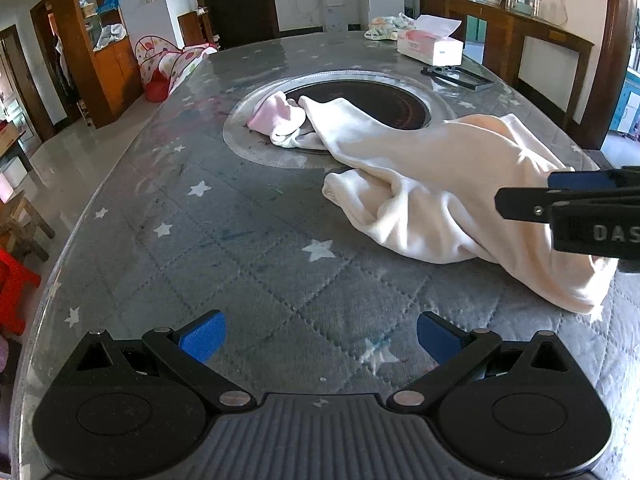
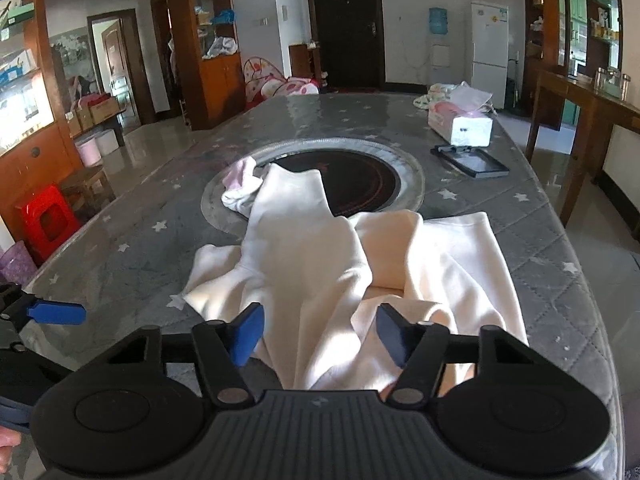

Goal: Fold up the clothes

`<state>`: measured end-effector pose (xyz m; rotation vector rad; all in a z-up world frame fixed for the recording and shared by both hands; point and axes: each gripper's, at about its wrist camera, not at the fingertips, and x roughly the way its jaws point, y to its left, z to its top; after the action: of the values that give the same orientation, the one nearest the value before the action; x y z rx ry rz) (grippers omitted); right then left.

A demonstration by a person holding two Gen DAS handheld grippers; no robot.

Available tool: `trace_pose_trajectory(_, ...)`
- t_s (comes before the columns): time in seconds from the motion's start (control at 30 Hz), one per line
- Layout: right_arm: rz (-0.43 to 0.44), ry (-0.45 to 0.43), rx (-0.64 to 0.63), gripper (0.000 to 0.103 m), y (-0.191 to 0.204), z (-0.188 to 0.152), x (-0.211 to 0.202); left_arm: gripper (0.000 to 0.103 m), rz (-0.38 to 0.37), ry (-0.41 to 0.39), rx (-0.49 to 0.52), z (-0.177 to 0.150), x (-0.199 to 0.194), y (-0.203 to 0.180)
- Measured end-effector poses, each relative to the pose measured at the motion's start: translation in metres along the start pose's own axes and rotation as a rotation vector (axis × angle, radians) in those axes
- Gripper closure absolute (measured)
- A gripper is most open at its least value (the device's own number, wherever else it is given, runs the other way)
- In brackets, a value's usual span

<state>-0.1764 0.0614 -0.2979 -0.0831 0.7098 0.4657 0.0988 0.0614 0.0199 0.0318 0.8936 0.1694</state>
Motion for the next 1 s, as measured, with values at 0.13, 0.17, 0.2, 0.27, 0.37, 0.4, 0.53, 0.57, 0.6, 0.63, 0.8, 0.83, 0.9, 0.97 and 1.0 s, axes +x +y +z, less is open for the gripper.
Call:
trace_pose_trajectory(0.13, 0.002, 0.018, 0.001, 0.054, -0.003, 0.001, 0.011, 0.0, 0.0, -0.001, -0.003, 0.002, 0.001, 0.003)
trace_pose_trajectory(0.17, 0.001, 0.025, -0.003, 0.056, -0.003, 0.0, 0.014, 0.0, 0.001, -0.002, -0.005, 0.002, 0.002, 0.004)
trace_pose_trajectory(0.2, 0.0, 0.03, -0.007, 0.061, -0.003, 0.0, 0.016, 0.0, -0.001, -0.003, -0.009, 0.002, 0.002, 0.005)
trace_pose_trajectory(0.27, -0.001, 0.04, -0.014, 0.068, -0.002, -0.001, 0.021, 0.0, -0.004, -0.004, -0.016, 0.002, 0.002, 0.007)
trace_pose_trajectory(0.37, 0.001, 0.045, -0.016, 0.08, -0.001, -0.002, 0.023, 0.0, -0.003, -0.01, -0.026, 0.002, 0.0, 0.011)
trace_pose_trajectory(0.4, -0.001, 0.045, -0.017, 0.087, -0.001, -0.003, 0.023, 0.0, -0.002, -0.013, -0.029, 0.002, -0.001, 0.013)
trace_pose_trajectory(0.53, 0.004, 0.032, -0.021, 0.094, 0.002, -0.005, 0.019, 0.0, -0.004, -0.025, -0.05, 0.002, -0.007, 0.021)
trace_pose_trajectory(0.57, 0.008, 0.027, -0.022, 0.095, 0.002, -0.005, 0.018, 0.0, -0.009, -0.029, -0.059, 0.002, -0.009, 0.024)
trace_pose_trajectory(0.6, 0.01, 0.024, -0.026, 0.096, 0.004, -0.006, 0.016, 0.0, -0.014, -0.033, -0.068, 0.003, -0.012, 0.026)
trace_pose_trajectory(0.63, 0.014, 0.019, -0.033, 0.096, 0.006, -0.007, 0.013, 0.0, -0.022, -0.038, -0.076, 0.003, -0.014, 0.029)
trace_pose_trajectory(0.8, 0.041, -0.013, -0.095, 0.096, 0.024, -0.012, -0.007, 0.0, -0.07, -0.075, -0.107, 0.007, -0.031, 0.038)
trace_pose_trajectory(0.83, 0.045, -0.017, -0.114, 0.097, 0.029, -0.014, -0.011, 0.0, -0.084, -0.083, -0.114, 0.008, -0.035, 0.039)
trace_pose_trajectory(0.9, 0.054, -0.023, -0.159, 0.097, 0.04, -0.018, -0.018, 0.0, -0.121, -0.104, -0.124, 0.01, -0.045, 0.04)
trace_pose_trajectory(0.97, 0.064, -0.028, -0.216, 0.097, 0.055, -0.026, -0.027, 0.0, -0.154, -0.124, -0.128, 0.011, -0.055, 0.039)
trace_pose_trajectory(1.0, 0.071, -0.031, -0.231, 0.097, 0.061, -0.03, -0.031, 0.0, -0.172, -0.13, -0.127, 0.012, -0.059, 0.037)
